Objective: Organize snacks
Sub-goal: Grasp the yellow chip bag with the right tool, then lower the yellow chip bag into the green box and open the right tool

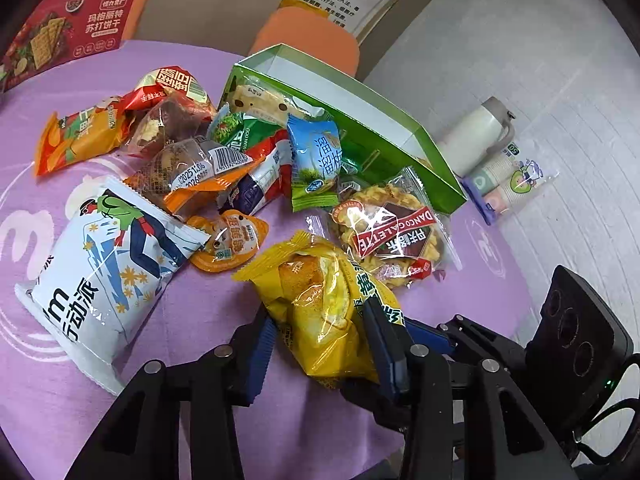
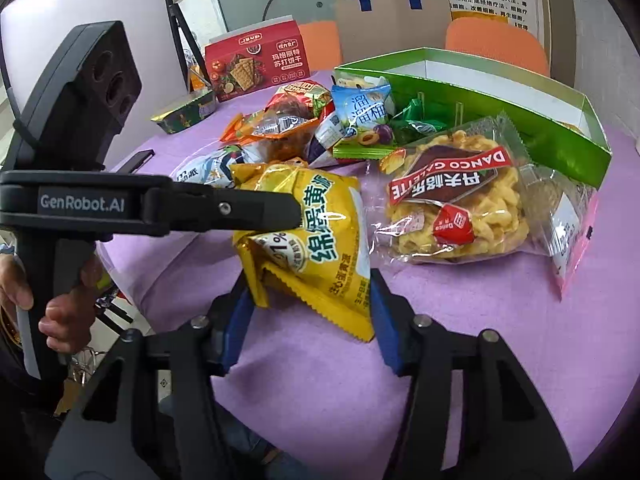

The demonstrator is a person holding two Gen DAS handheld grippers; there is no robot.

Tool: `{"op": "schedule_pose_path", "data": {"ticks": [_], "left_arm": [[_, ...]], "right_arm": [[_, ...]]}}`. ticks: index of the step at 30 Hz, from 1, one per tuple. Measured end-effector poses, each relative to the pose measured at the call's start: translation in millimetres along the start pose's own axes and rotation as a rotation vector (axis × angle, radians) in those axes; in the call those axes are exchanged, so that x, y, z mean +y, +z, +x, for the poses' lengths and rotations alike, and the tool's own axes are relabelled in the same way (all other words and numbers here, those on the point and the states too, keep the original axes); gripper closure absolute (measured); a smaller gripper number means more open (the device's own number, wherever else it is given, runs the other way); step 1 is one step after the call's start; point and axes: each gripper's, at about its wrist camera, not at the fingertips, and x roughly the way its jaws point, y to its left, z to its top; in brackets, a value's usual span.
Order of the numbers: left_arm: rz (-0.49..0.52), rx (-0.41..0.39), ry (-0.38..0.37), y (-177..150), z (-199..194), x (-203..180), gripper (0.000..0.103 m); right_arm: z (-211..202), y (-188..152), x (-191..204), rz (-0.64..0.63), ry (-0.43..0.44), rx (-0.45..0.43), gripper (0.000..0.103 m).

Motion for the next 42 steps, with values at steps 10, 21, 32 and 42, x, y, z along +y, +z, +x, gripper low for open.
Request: {"op": "schedule_pose_path", "data": {"ticks": [10, 21, 32, 42], "left_arm": [[0.143, -0.121, -0.032, 31, -43, -51, 0.069], [0.238, -0.161, -0.076, 135, 9, -88, 0.069], [0.212, -0.037, -0.046, 173, 86, -81, 0.068], [0.135, -0.098, 0.121, 167, 83, -61, 0.002]], "right_arm": [[-50, 42, -2, -0.048, -0.036, -0.176, 0.057], [-35, 104, -70, 0.040, -0.156, -0.242, 0.057], [1, 121, -119, 0.079, -0.223, -0.120, 0.052], [-8, 109, -110, -0.003, -0.332, -0.155, 0.005]]}}
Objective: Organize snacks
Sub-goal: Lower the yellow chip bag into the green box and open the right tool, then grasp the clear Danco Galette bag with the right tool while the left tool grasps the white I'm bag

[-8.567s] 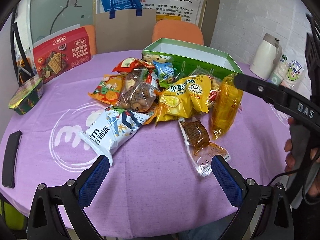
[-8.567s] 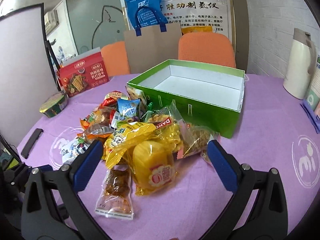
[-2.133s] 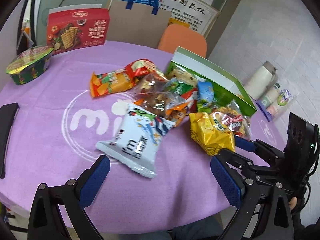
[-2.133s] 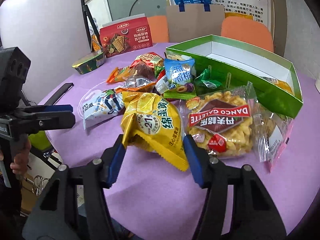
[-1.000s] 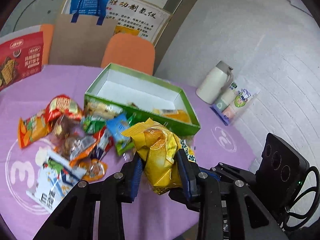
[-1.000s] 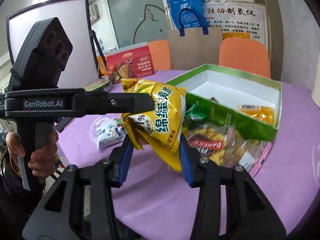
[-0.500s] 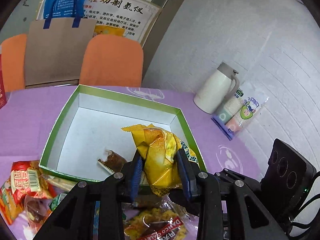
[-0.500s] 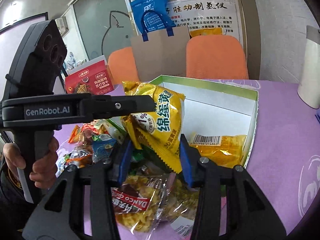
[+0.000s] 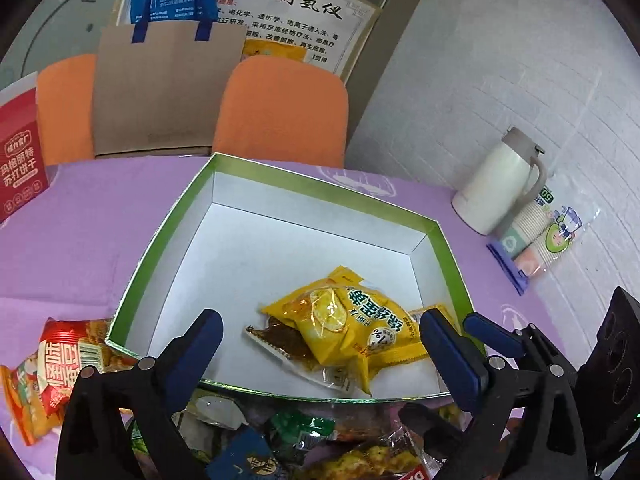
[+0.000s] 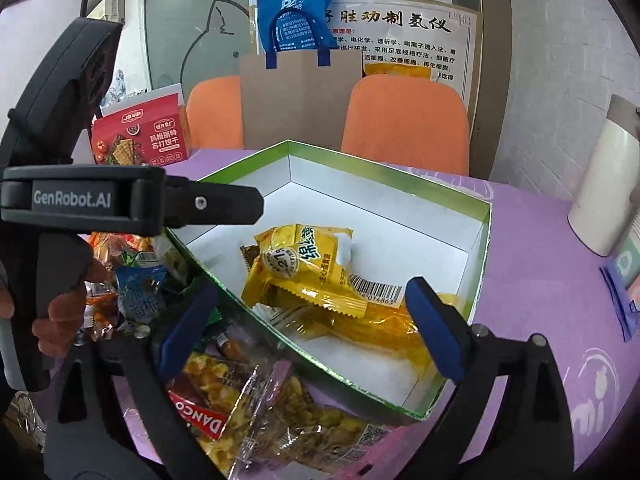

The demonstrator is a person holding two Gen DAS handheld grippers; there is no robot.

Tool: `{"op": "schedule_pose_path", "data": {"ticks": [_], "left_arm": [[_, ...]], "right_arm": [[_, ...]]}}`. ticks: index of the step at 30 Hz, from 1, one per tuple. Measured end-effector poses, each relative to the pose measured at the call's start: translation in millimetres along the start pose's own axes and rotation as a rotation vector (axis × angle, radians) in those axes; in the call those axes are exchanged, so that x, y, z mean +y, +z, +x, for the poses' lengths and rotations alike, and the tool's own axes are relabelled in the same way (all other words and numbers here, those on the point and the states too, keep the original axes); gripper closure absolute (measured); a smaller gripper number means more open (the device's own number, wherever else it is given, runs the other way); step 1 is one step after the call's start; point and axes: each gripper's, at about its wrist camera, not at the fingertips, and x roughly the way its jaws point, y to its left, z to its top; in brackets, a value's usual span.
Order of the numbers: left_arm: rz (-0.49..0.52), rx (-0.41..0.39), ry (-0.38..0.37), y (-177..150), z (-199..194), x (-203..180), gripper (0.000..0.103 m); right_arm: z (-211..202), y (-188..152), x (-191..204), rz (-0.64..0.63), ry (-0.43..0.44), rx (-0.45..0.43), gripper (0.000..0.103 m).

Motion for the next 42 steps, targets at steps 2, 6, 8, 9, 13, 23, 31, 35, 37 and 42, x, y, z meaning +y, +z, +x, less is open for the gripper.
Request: {"op": "schedule_pose_path", "data": {"ticks": [2, 6, 8, 9, 13, 23, 31, 35, 37, 42], "left_arm": [[-0.016, -0.003, 0.001, -1, -4, 3, 0.002], [-0.022, -0.042, 0.010, -5, -26, 2, 0.003], [-0.009, -0.075, 0.013, -8, -45, -2, 0.003], [0.000, -0.093, 0.012, -11, -56, -5, 0.002], [0.036, -0.151, 0.032, -29, -97, -15, 0.002], [0.059, -0.125, 0.113, -96, -132, -12, 0.002], [0.023, -0.024, 0.106, -149, -136, 10, 0.002], [-0.037, -0.032, 0.155, -162, -152, 39, 0.002], [-0.072, -0.039, 0.166, -163, -157, 52, 0.002], [-0.083, -0.047, 0.202, -158, -154, 69, 0.002]], "right_arm": [[-8, -1, 1, 0.005, 0.004, -0.004, 0.005], [-37, 6, 9, 0.002, -0.005, -0.065, 0.003], [-59, 6, 13, 0.010, -0.009, -0.115, 0.001], [-68, 6, 16, 0.015, -0.010, -0.134, 0.001], [-95, -1, 19, 0.067, 0.004, -0.183, 0.001], [-101, -60, 17, 0.199, 0.104, -0.132, 0.001], [-64, -85, 38, 0.235, 0.186, 0.065, 0.001], [-46, -84, 43, 0.267, 0.213, 0.090, 0.002], [-39, -83, 45, 0.287, 0.208, 0.096, 0.007], [-33, -84, 49, 0.308, 0.231, 0.106, 0.009]]}}
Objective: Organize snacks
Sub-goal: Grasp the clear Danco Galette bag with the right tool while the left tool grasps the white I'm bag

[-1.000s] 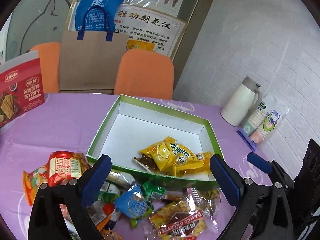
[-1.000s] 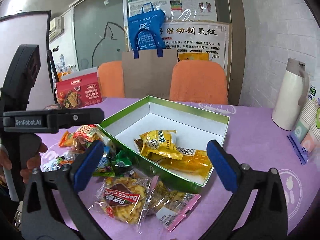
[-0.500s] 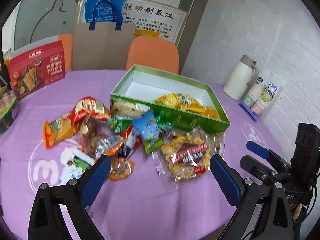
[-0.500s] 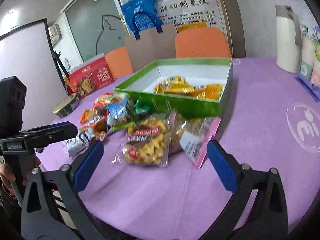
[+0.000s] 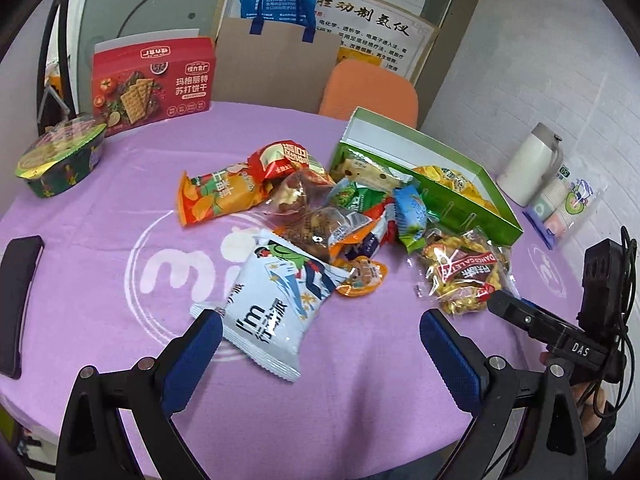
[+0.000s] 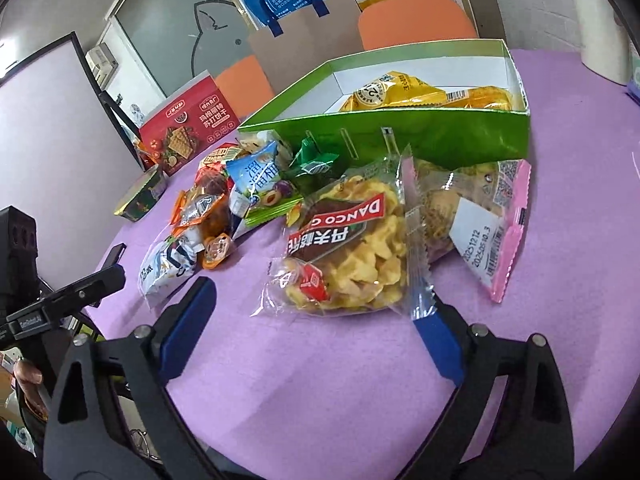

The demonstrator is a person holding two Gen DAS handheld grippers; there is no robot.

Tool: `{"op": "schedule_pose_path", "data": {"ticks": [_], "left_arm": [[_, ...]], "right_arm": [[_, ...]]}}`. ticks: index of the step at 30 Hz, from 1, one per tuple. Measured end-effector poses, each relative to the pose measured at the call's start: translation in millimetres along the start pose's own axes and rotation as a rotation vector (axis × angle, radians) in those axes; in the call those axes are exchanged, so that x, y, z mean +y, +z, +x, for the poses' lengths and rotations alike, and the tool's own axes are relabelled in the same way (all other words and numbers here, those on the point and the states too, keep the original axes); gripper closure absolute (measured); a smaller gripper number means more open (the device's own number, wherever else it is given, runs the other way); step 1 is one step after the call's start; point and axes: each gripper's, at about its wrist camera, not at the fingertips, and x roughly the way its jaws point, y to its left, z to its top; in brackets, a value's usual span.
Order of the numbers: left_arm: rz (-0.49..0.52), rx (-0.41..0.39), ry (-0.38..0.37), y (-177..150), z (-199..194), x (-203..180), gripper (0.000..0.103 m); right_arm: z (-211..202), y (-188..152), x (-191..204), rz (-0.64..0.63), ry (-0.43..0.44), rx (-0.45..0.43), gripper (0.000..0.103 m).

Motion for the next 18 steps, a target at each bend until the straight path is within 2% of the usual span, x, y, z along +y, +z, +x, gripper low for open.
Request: {"op": "schedule_pose_path", "data": {"ticks": [3, 5, 6, 10, 11, 12, 13, 14, 15, 18], "left_arm": [[0.002, -0.001, 0.030, 7, 9, 10, 0.002], [0.002, 0.009, 0.043, 14, 17, 16, 0.002], [0.006, 0.014, 0.036, 17, 21, 18, 0.002], [0.021, 0.054, 0.018, 19, 38, 22, 0.005], [0.017, 0.068, 0.010, 17, 41, 23, 0.010], [0.010, 0.083, -0.002, 15, 44, 25, 0.017], [0.006, 0.093, -0.012, 12, 46, 26, 0.021], [0.003, 0.105, -0.024, 9, 48, 26, 0.031], [0.003, 0.117, -0.024, 6, 49, 26, 0.037], [0.018, 0.123, -0.037, 2, 45, 24, 0.039]], "right_arm": [[3, 1, -6, 0.023, -0.025, 0.003, 0.009], [8, 4, -12, 0.057, -0.020, 0.002, 0.014], [10, 4, -14, 0.074, -0.022, 0.006, 0.019], [12, 6, -15, 0.068, -0.035, -0.010, 0.024], [12, 6, -15, 0.069, -0.042, -0.011, 0.027], [11, 6, -15, 0.075, -0.053, -0.003, 0.042], [11, 5, -17, 0.082, -0.030, 0.003, 0.054], [10, 4, -18, 0.094, -0.007, 0.007, 0.055], [7, 2, -17, 0.092, -0.011, 0.005, 0.056], [0, -3, -9, 0.053, -0.027, 0.007, 0.056]]}}
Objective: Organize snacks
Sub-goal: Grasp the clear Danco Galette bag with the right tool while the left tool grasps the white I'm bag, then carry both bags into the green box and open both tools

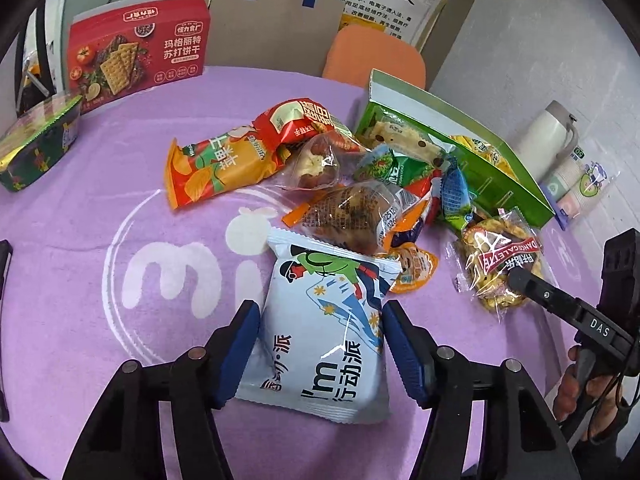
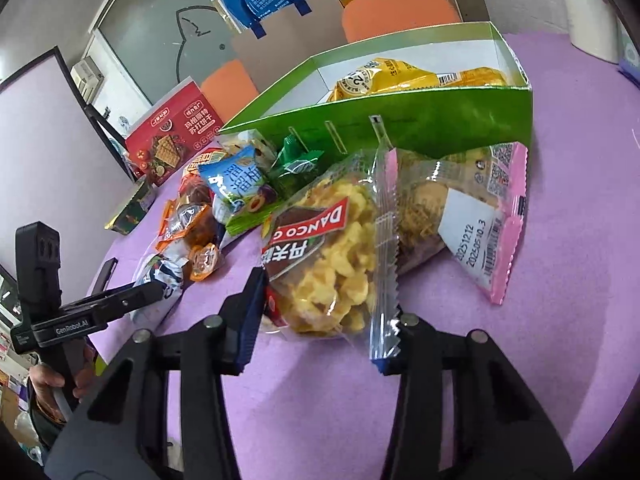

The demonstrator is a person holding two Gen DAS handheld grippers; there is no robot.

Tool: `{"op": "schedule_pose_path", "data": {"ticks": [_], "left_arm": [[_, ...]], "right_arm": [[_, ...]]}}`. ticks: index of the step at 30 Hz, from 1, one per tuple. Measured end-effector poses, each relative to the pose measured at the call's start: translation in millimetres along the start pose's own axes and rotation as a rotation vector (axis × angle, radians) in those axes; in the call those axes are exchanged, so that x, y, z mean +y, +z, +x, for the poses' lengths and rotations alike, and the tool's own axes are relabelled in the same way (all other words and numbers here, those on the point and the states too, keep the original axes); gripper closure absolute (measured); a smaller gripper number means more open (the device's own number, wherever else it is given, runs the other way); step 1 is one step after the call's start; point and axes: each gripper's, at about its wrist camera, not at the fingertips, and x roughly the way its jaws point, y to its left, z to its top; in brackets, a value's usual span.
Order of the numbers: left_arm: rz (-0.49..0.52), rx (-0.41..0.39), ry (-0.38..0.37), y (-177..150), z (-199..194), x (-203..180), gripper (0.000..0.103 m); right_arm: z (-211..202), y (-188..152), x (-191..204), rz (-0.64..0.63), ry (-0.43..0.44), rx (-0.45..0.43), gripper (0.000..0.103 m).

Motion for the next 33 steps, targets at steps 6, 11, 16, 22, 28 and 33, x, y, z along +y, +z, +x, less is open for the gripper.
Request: {"op": "schedule_pose_path", "data": {"ticks": [6, 11, 16, 22, 28, 33], "left_arm": [[0.028, 0.027, 0.011, -7, -4, -13, 0.038], [0.014, 0.015, -0.002, -10, -3, -15, 0.034], [0.015, 0.001, 0.015, -12, -8, -16, 0.048], [-0.040, -0.058, -0.045, -11, -35, -7, 0.049], [-0.001, -0.131, -0.059, 8, -60, -22, 0.049], [0.059, -0.182, -0.092, 36, -66, -47, 0.049]], "right_arm": [[-6, -4, 5, -0.005, 0.010, 0.001, 0.054], [-3, -5, 6, -0.010, 0.012, -0.001, 0.058], [-17, -8, 22, -0.089, 0.003, -0.036, 0.063], [-41, 1, 36, -0.144, 0.013, -0.110, 0.064], [-62, 27, 35, -0.129, 0.043, -0.200, 0.064], [-77, 62, 28, -0.121, 0.013, -0.295, 0.064]]}}
